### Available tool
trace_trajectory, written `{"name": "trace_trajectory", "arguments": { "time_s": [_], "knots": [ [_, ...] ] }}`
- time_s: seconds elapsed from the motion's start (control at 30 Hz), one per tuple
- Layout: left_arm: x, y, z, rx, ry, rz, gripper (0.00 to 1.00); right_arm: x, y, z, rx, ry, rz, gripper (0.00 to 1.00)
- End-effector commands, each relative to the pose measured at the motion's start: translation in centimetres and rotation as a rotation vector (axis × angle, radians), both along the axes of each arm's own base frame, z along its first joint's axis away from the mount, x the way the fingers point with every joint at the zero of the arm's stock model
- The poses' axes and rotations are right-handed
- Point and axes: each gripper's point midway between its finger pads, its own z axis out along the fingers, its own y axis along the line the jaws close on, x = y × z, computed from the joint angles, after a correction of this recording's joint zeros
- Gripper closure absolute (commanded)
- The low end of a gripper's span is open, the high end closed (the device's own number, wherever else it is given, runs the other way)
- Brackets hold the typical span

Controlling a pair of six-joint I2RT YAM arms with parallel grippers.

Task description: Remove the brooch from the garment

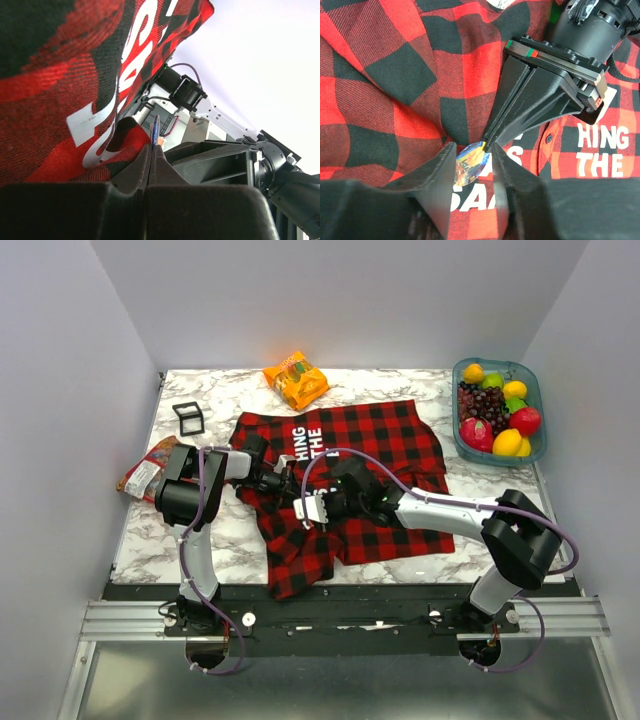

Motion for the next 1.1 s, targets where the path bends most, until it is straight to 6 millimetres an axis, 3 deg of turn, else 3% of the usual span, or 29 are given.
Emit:
{"name": "trace_trajectory", "arguments": {
  "time_s": [0.0, 0.53, 0.8, 0.87, 0.93, 1.07],
  "knots": [
    [-0.6, -0.3, 1.3, -0.055, 0.101, 0.016, 1.00, 0.8, -0.3, -0.7, -0.026, -0.050, -0.026, 0.61],
    [-0.9, -0.3, 1.1, -0.071, 0.151, 0.027, 1.00, 2.5, -2.2, -1.8, -0.138, -0.106, -0.100, 0.62],
    [-0.7, -0.3, 1.2, -0.073, 0.135, 0.027, 1.00, 4.1, -2.3, -0.8, -0.119, -0.128, -0.193, 0.81],
    [-0.5, -0.3, 1.3, -0.071, 0.123, 0.028, 0.91, 4.4, -2.3, -0.5, -0.112, -0.125, -0.207, 0.87],
    [0.1, -0.1, 1.6, -0.069, 0.068, 0.029, 0.71, 4.7, -2.5, -0.3, -0.114, -0.116, -0.217, 0.91],
    [1.5, 0.7, 2.2, -0.001, -0.119, -0.020, 0.59, 5.1, -2.7, 0.5, -0.084, -0.058, -0.269, 0.96]
  ]
}}
